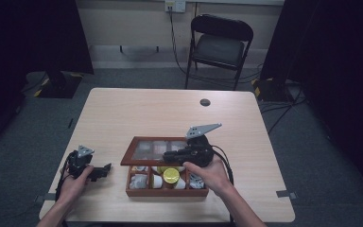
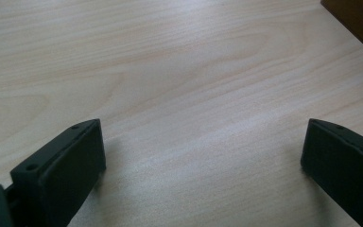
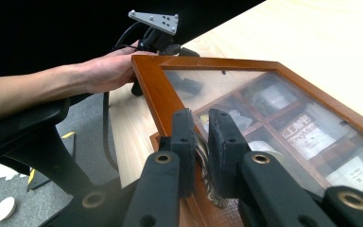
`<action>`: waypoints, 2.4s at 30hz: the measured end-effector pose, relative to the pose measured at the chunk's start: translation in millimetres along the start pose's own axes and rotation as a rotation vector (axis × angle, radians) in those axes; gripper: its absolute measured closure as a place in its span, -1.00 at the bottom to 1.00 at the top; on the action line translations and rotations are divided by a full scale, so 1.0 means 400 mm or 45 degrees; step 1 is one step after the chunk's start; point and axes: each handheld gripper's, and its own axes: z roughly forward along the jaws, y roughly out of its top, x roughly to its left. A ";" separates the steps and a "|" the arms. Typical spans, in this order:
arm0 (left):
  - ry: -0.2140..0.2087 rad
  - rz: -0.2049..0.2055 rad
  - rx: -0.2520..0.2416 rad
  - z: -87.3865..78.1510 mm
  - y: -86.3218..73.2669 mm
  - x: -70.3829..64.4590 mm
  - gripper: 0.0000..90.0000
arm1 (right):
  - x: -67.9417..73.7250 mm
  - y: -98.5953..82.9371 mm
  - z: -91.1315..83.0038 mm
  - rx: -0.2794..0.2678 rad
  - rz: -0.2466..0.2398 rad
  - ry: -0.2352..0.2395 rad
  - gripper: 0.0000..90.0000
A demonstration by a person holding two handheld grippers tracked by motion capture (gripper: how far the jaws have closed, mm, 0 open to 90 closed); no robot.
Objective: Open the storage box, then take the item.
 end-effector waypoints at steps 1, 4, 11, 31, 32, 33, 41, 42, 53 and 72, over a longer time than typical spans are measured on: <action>0.000 0.000 0.000 0.000 0.000 0.000 -1.00 | 0.000 0.000 0.000 0.000 0.000 0.000 0.80; 0.000 0.002 0.000 0.000 0.000 0.000 -1.00 | -0.003 0.010 -0.002 0.002 0.006 -0.001 0.80; 0.000 -0.001 0.000 0.000 0.000 0.000 -1.00 | -0.008 0.022 -0.005 0.014 0.029 0.005 0.80; -0.004 -0.001 -0.004 0.000 0.000 -0.002 -1.00 | -0.028 0.064 -0.014 0.036 0.056 0.023 0.81; -0.005 0.002 -0.001 0.000 0.000 -0.001 -1.00 | -0.029 0.066 -0.014 0.036 0.055 0.024 0.81; -0.005 0.002 -0.001 0.000 0.000 -0.001 -1.00 | -0.030 0.068 -0.014 0.039 0.060 0.025 0.81; -0.005 0.001 -0.001 0.000 0.000 -0.001 -1.00 | -0.042 0.087 -0.018 0.051 0.089 0.037 0.81; -0.005 0.002 -0.001 0.000 0.000 -0.001 -1.00 | -0.042 0.087 -0.018 0.051 0.089 0.037 0.81; -0.015 0.003 0.000 0.001 0.000 0.000 -1.00 | -0.052 0.105 -0.021 0.060 0.106 0.045 0.81; -0.010 0.005 0.010 -0.018 0.003 -0.002 -0.60 | -0.055 0.111 -0.022 0.060 0.110 0.044 0.81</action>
